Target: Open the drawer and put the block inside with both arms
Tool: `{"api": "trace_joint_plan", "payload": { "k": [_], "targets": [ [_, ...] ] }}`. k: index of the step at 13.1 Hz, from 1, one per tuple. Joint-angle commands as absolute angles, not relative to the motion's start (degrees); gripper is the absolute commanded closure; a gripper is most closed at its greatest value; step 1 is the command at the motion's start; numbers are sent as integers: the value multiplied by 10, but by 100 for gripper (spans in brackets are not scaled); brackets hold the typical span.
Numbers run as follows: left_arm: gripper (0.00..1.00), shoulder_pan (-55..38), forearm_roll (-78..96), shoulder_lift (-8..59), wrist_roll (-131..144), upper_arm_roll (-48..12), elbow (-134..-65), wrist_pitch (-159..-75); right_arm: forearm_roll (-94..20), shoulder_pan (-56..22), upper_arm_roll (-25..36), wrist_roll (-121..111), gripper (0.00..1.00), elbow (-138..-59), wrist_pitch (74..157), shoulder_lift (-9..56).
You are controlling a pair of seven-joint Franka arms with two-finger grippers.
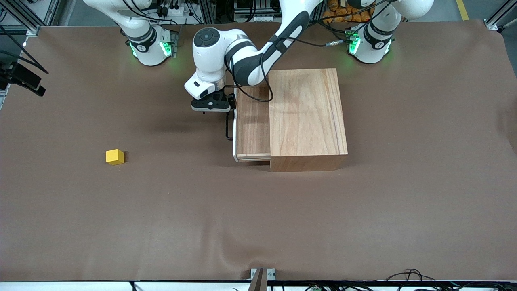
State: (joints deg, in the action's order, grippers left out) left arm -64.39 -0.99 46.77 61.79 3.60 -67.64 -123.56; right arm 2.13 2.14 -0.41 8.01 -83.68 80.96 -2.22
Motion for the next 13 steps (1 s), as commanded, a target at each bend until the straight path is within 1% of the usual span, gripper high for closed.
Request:
{"api": "trace_joint_plan", "payload": {
  "k": [1,4,7,8,10,11,13],
  "targets": [
    [0,-647,4,472,627,34,-655,-1250,29,36,-16,76,0,-832,805,-20],
    [0,-643,4,438,627,40,-656,-1215,30,37,-16,76,0,-832,805,-20],
    [0,-612,0,364,620,48,-663,-1189,29,33,-17,77,0,-832,805,-20],
    [0,-608,-3,340,618,51,-671,-1168,29,33,-17,74,0,-831,806,-15],
    [0,-571,-4,289,603,55,-679,-1104,29,33,-17,72,0,-826,806,24],
    [0,-550,-4,265,591,59,-678,-1067,27,33,-17,72,0,-830,806,28],
    [0,-485,-4,223,532,58,-678,-1000,27,33,-17,71,0,-833,800,69]
  ]
}}
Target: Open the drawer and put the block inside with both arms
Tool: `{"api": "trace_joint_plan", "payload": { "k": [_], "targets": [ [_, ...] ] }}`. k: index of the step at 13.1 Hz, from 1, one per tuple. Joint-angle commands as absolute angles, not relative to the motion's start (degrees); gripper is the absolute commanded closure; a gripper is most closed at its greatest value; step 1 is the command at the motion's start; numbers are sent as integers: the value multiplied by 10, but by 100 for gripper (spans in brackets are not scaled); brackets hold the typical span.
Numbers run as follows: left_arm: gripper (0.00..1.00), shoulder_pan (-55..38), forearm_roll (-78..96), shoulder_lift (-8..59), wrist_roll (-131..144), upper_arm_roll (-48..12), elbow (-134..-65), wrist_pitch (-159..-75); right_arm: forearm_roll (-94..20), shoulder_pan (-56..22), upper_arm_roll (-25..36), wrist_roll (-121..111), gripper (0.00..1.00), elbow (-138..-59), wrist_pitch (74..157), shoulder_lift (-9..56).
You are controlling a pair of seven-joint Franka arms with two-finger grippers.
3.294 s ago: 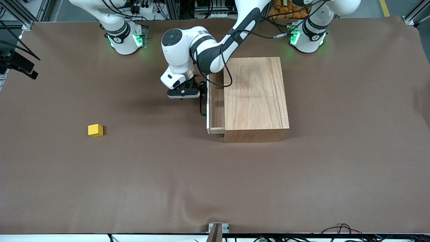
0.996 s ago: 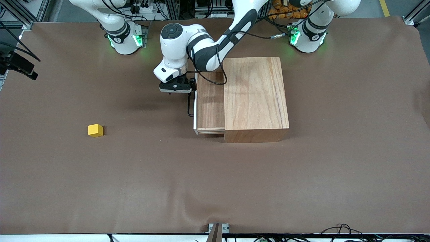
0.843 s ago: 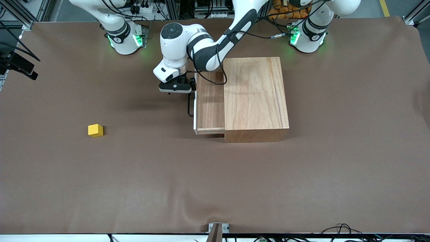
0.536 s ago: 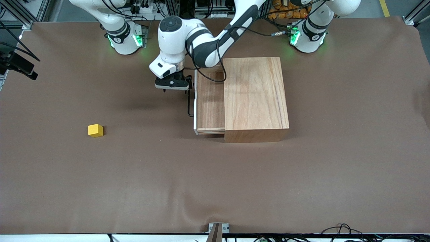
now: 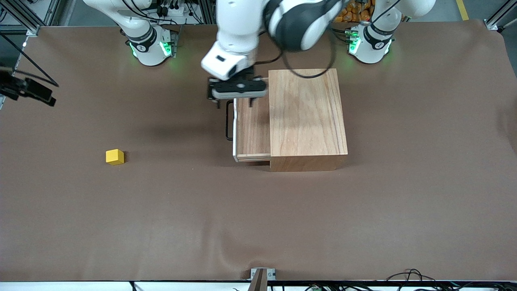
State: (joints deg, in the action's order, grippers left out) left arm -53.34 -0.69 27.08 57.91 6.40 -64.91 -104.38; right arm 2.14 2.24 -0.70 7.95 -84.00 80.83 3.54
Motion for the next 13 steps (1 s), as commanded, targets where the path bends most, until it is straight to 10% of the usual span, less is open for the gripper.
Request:
{"api": "trace_joint_plan", "payload": {
  "k": [1,7,13],
  "targets": [
    [0,-452,-4,206,485,59,-678,-964,29,33,-17,71,0,-833,799,81],
    [0,-244,5,123,257,53,-692,-874,29,54,-16,-7,0,-895,897,202],
    [0,-166,5,-13,137,53,-876,-880,29,90,-16,-123,0,-1007,1081,268]
  ]
}}
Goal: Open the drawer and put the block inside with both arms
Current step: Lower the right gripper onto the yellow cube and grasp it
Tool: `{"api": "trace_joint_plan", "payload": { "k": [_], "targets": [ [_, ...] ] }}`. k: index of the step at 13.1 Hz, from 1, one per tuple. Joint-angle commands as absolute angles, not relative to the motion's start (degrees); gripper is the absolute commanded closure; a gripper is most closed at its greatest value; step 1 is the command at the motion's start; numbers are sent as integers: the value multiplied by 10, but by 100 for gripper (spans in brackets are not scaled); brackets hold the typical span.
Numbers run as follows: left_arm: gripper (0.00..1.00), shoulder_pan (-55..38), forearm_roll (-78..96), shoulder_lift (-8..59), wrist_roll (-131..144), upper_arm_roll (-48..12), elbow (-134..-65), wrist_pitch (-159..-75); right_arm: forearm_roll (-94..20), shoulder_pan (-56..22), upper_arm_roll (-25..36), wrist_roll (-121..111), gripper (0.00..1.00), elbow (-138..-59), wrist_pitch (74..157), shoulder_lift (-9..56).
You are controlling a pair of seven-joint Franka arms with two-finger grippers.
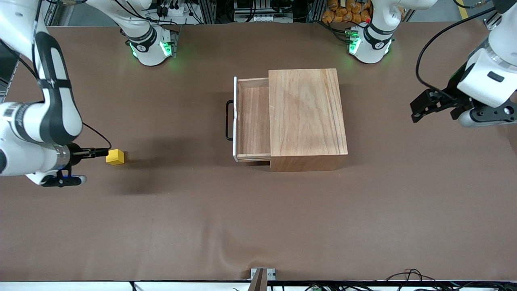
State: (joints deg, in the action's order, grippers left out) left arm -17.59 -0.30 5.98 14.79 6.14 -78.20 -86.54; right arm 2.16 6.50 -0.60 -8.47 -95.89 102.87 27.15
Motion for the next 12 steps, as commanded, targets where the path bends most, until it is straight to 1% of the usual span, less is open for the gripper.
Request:
{"api": "trace_joint_plan", "payload": {
  "k": [1,2,4,7,9,10,11,12],
  "targets": [
    [0,-155,5,-36,134,53,-909,-885,29,97,-16,-144,0,-1040,1131,266],
    [0,-147,5,-57,129,53,-941,-893,28,104,-16,-154,0,-1062,1167,268],
    [0,-146,4,-83,126,53,-978,-896,28,106,-16,-154,0,-1093,1214,269],
    [0,-134,4,-77,120,59,-957,-891,21,105,-17,-154,0,-1133,1274,271],
    [0,-118,4,-75,106,59,-942,-889,21,105,-17,-154,0,-1134,1281,279],
    [0,-116,4,-75,98,59,-938,-889,21,105,-17,-155,15,-1134,1281,279],
    [0,-114,0,-75,94,59,-933,-887,21,106,-17,-156,27,-1134,1285,284],
    [0,-112,-1,-75,91,59,-933,-876,21,106,-17,-158,51,-1134,1288,286]
  ]
}}
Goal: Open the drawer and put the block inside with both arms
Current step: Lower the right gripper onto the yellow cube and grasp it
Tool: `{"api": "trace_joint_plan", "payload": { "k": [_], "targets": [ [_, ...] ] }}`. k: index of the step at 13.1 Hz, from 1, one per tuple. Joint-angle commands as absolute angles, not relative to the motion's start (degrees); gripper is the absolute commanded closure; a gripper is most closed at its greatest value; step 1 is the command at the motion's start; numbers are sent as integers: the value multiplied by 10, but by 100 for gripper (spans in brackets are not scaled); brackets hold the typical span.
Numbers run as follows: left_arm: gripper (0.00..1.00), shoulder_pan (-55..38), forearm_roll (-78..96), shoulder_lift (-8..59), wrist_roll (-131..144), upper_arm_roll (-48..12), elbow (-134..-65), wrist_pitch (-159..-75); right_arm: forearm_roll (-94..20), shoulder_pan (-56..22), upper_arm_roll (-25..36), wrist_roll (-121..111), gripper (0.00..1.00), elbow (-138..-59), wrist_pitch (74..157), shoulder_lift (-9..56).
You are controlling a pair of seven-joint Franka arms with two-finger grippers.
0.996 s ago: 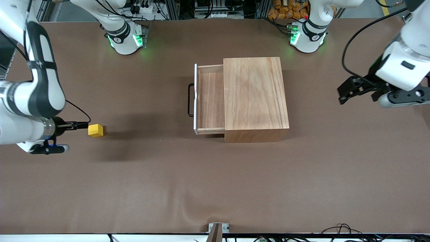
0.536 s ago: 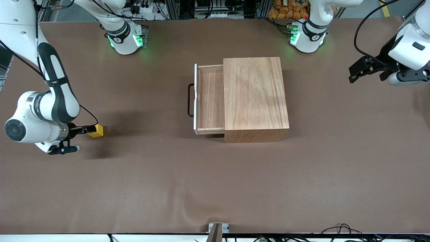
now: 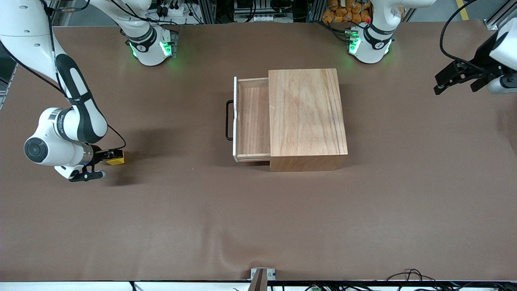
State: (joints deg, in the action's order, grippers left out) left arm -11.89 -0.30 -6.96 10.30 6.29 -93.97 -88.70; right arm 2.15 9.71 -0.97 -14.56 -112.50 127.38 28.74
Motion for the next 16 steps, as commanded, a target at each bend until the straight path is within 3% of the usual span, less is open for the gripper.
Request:
{"api": "trace_joint_plan", "payload": {
  "k": [1,2,3,5,9,11,16],
  "targets": [
    [0,-112,-1,-75,87,57,-933,-872,21,107,-17,-158,67,-1134,1288,287],
    [0,-112,-2,-77,83,55,-934,-859,21,107,-17,-158,87,-1134,1288,287],
    [0,-112,-1,-78,79,55,-933,-846,21,105,-17,-157,100,-1133,1287,287],
    [0,-107,-1,-85,73,58,-939,-838,20,96,-20,-148,100,-1121,1252,276],
    [0,-82,4,-99,67,55,-940,-816,-43,42,-25,-31,100,-946,974,261],
    [0,-81,4,-101,65,53,-939,-816,-78,-5,-25,44,100,-876,890,260],
    [0,-83,0,-98,61,52,-944,-818,-130,-165,-25,218,100,-835,867,241]
  ]
}}
